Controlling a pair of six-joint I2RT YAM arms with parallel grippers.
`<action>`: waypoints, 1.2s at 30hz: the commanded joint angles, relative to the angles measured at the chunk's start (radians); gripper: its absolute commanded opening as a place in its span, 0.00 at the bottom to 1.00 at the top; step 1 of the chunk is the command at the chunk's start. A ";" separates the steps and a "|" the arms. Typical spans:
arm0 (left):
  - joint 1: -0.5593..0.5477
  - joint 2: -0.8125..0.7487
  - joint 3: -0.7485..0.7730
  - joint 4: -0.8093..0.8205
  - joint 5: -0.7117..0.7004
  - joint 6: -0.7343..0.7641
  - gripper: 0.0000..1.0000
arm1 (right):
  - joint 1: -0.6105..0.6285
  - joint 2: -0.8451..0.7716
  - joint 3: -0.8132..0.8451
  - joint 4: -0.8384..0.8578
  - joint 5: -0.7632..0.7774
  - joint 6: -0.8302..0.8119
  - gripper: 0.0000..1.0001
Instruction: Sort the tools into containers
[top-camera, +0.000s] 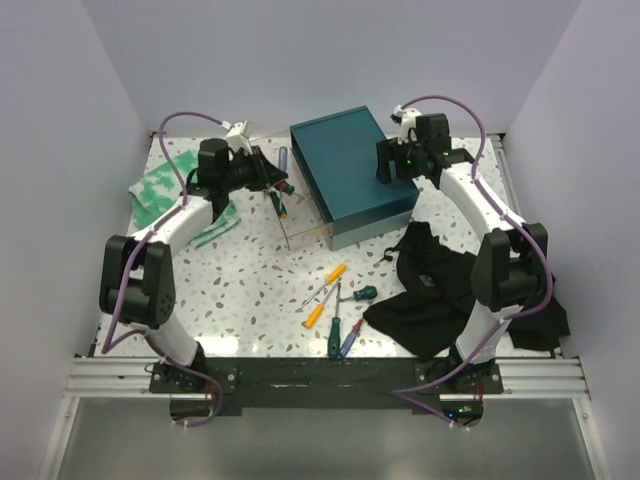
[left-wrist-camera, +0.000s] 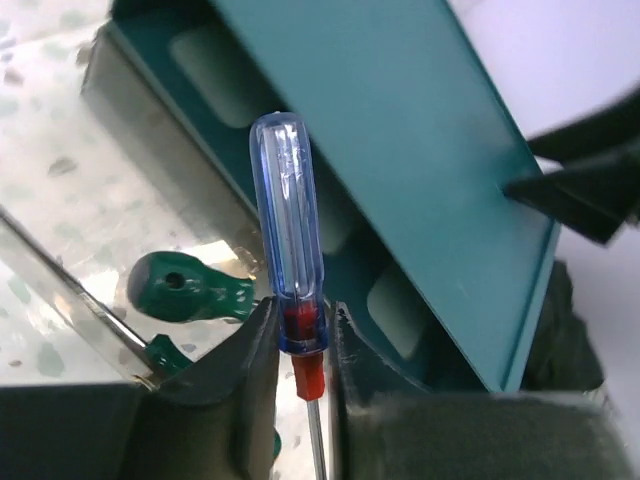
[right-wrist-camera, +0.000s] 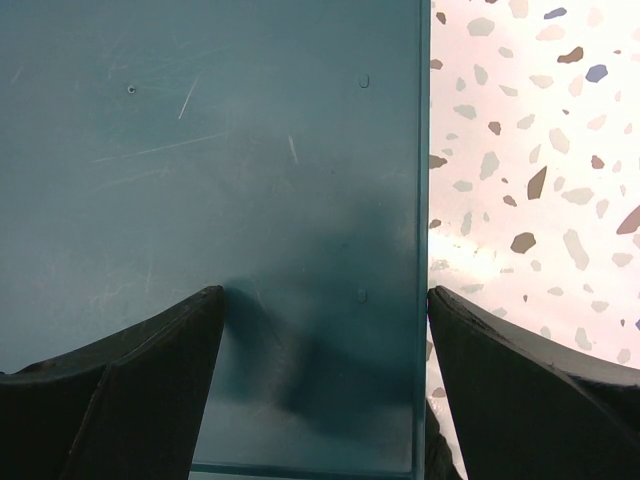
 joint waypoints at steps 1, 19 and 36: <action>0.014 0.051 0.069 0.115 -0.075 -0.376 0.38 | 0.002 -0.034 0.009 -0.006 -0.005 -0.016 0.86; -0.179 -0.352 -0.109 -0.622 0.292 1.259 0.68 | 0.002 -0.030 -0.013 -0.004 -0.005 -0.023 0.86; -0.413 -0.266 -0.510 0.047 0.048 1.074 0.60 | 0.002 -0.022 -0.013 -0.021 -0.017 0.004 0.86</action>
